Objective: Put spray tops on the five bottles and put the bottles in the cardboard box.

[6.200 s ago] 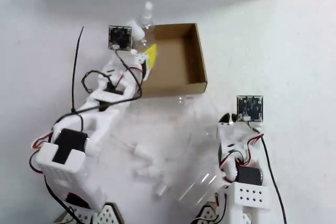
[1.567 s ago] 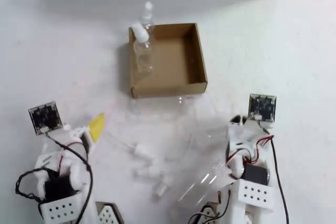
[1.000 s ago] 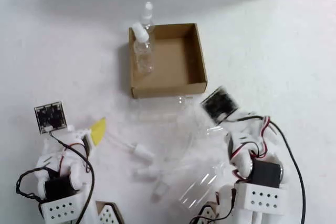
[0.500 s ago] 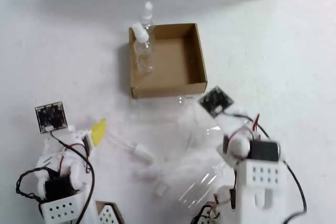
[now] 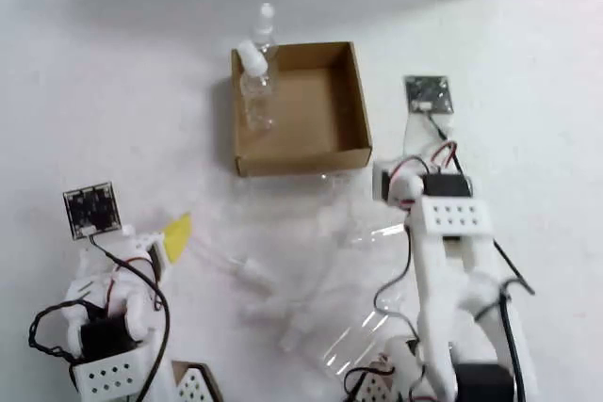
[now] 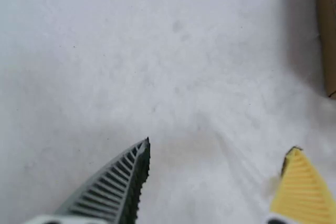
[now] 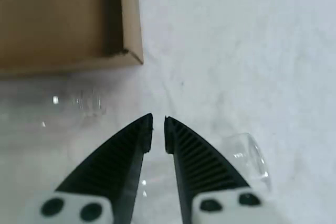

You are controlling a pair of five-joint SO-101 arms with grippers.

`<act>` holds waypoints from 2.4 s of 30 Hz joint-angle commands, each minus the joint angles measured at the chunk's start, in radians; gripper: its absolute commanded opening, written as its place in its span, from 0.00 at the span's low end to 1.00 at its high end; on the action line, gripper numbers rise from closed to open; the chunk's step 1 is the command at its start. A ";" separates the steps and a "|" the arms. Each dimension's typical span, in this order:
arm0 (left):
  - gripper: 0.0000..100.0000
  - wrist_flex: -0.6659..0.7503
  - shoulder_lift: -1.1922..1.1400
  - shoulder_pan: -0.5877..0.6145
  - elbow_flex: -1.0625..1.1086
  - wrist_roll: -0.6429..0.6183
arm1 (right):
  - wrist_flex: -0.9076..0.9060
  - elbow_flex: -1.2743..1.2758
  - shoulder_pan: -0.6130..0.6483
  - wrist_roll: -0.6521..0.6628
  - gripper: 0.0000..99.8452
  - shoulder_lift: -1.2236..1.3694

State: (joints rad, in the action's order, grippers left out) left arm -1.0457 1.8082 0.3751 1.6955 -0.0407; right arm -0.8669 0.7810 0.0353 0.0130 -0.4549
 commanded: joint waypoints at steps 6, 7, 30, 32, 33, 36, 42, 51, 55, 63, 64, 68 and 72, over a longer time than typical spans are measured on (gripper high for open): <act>0.37 -0.003 0.019 0.012 -0.003 0.008 | 0.203 -0.147 0.065 -0.348 0.02 0.214; 0.37 -0.003 0.019 0.012 -0.003 0.008 | 0.231 -0.150 0.077 -0.373 0.02 0.236; 0.37 -0.003 0.019 0.012 -0.003 0.009 | 0.325 -0.146 0.217 -0.476 0.02 0.355; 0.37 -0.003 0.019 0.012 -0.003 0.009 | 0.311 -0.146 0.213 -0.476 0.02 0.338; 0.37 -0.003 0.019 0.012 -0.003 0.009 | 0.309 -0.144 0.211 -0.476 0.02 0.331; 0.37 -0.003 0.019 0.012 -0.003 0.009 | 0.298 -0.143 0.209 -0.476 0.02 0.312; 0.37 -0.002 0.019 0.012 -0.003 0.009 | 0.262 -0.143 0.208 -0.471 0.02 0.286; 0.37 0.000 0.019 0.012 -0.003 0.009 | 0.136 -0.143 0.163 -0.477 0.02 0.220; 0.37 0.002 0.019 0.012 -0.003 0.009 | 0.108 -0.135 0.165 -0.477 0.02 0.228; 0.37 0.002 0.019 0.012 -0.003 0.009 | 0.246 -0.083 0.168 -0.477 0.02 0.303; 0.37 0.002 0.019 0.012 -0.003 0.009 | 0.259 -0.083 0.173 -0.477 0.02 0.326; 0.37 0.002 0.019 0.012 -0.003 0.009 | 0.286 -0.092 0.208 -0.477 0.02 0.392; 0.37 0.002 0.019 0.012 -0.003 0.009 | 0.285 -0.091 0.274 -0.479 0.02 0.397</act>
State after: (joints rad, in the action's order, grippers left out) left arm -1.0457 1.8082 0.3751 1.6955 -0.0407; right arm -0.5953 0.7058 0.2440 -0.4565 -0.0514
